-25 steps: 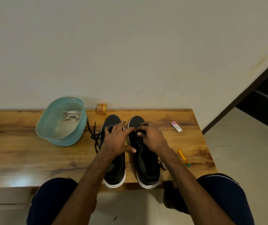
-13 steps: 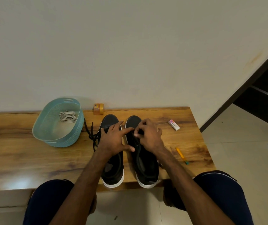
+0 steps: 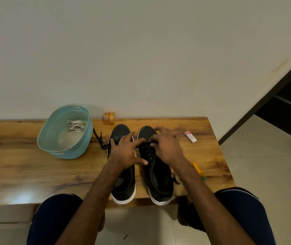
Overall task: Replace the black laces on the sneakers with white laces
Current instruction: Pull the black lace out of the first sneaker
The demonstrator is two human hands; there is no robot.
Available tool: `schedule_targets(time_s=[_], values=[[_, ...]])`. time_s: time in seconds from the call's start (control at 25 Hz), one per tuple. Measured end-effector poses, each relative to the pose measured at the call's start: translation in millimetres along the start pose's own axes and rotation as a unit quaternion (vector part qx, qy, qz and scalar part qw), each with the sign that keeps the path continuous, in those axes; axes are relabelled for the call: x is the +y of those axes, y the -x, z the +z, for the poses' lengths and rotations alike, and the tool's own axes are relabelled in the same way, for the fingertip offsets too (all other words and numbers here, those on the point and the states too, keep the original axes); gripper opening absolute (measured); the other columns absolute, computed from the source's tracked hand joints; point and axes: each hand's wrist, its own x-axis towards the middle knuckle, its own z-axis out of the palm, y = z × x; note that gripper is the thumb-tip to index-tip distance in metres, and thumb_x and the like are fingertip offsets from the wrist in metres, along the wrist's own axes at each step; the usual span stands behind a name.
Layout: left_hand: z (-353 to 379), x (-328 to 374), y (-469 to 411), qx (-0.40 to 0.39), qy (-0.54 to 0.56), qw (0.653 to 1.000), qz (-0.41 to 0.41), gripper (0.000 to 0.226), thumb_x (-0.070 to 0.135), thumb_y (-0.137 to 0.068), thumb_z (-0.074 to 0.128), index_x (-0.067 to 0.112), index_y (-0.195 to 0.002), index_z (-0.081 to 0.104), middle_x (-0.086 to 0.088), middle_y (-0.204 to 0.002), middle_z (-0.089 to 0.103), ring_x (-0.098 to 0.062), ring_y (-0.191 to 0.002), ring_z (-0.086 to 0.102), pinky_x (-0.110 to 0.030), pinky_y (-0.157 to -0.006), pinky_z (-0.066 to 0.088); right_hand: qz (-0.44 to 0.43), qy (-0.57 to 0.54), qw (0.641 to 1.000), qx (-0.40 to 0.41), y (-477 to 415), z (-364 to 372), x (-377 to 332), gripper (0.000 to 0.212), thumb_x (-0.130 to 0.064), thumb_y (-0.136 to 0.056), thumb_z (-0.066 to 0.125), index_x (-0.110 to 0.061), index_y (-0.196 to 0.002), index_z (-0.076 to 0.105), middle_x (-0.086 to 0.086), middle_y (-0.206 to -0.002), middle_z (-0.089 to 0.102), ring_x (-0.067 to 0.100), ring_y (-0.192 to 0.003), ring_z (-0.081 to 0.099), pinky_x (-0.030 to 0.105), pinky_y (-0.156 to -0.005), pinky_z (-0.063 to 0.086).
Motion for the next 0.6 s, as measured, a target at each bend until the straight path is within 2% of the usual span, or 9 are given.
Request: schedule_targets(time_s=[0.08,0.16,0.28,0.36,0.44,0.52,0.6], values=[[1.0,-1.6,-0.3,-0.002,0.001,1.000,-0.003,0.100,0.077,-0.065,0.069,0.048,-0.150,0.023,0.000,-0.166,0.002,-0.028,-0.152,0.008,-0.072,-0.112,0.009,-0.009,-0.015,0.998,-0.052,0.0,13.4,-7.2,0.026,-0.022,-0.096,0.060,-0.027,-0.120,0.069,-0.003,-0.148,0.041,0.020,-0.140,0.028,0.052,-0.113,0.024],[2.1,-3.1,-0.8,0.002,0.002,1.000,-0.002,0.099,0.078,-0.064,0.068,0.050,-0.149,0.025,0.000,-0.166,0.003,-0.028,-0.152,0.009,-0.073,-0.111,0.010,0.012,-0.025,0.999,-0.025,-1.3,12.4,-6.0,0.018,-0.027,-0.094,0.063,-0.027,-0.110,0.072,-0.005,-0.137,0.048,0.018,-0.132,0.037,0.048,-0.109,0.027],[3.2,-5.1,-1.5,0.008,0.007,1.000,0.005,0.090,0.078,-0.064,0.068,0.053,-0.141,0.030,0.000,-0.166,0.004,-0.029,-0.151,0.010,-0.076,-0.109,0.008,0.069,0.003,0.993,0.099,-1.7,-8.5,7.1,0.010,-0.025,-0.089,0.068,-0.025,-0.098,0.072,-0.005,-0.124,0.052,0.017,-0.118,0.049,0.046,-0.104,0.034],[4.0,-5.4,-1.4,0.013,0.015,1.000,0.006,0.084,0.077,-0.063,0.070,0.055,-0.136,0.034,0.000,-0.166,0.005,-0.029,-0.151,0.011,-0.076,-0.108,0.006,0.157,-0.051,0.960,0.226,-0.7,-33.6,26.5,0.008,-0.024,-0.090,0.067,-0.021,-0.096,0.072,-0.002,-0.124,0.054,0.019,-0.115,0.053,0.047,-0.099,0.041],[4.8,-5.4,-1.2,0.016,0.018,1.000,0.005,0.082,0.076,-0.063,0.070,0.055,-0.134,0.035,-0.001,-0.166,0.005,-0.030,-0.151,0.011,-0.076,-0.108,0.005,0.216,-0.050,0.931,0.289,0.6,-51.7,44.6,0.013,-0.026,-0.093,0.065,-0.018,-0.100,0.072,0.003,-0.125,0.054,0.025,-0.116,0.052,0.049,-0.094,0.045],[5.5,-5.3,-1.8,0.016,0.023,1.000,0.006,0.082,0.075,-0.063,0.071,0.055,-0.134,0.035,0.000,-0.166,0.005,-0.030,-0.151,0.011,-0.076,-0.108,0.005,0.212,0.011,0.946,0.245,-0.5,-52.9,46.4,0.017,-0.021,-0.091,0.065,-0.021,-0.108,0.069,0.005,-0.133,0.050,0.027,-0.123,0.046,0.049,-0.097,0.043],[4.8,-4.6,-2.6,0.013,0.028,0.999,0.007,0.084,0.074,-0.063,0.072,0.054,-0.136,0.034,0.000,-0.166,0.004,-0.030,-0.151,0.010,-0.076,-0.108,0.005,0.121,0.013,0.979,0.163,-2.4,-39.1,29.2,0.027,-0.016,-0.091,0.065,-0.025,-0.116,0.066,0.004,-0.144,0.043,0.025,-0.132,0.038,0.046,-0.104,0.040]])
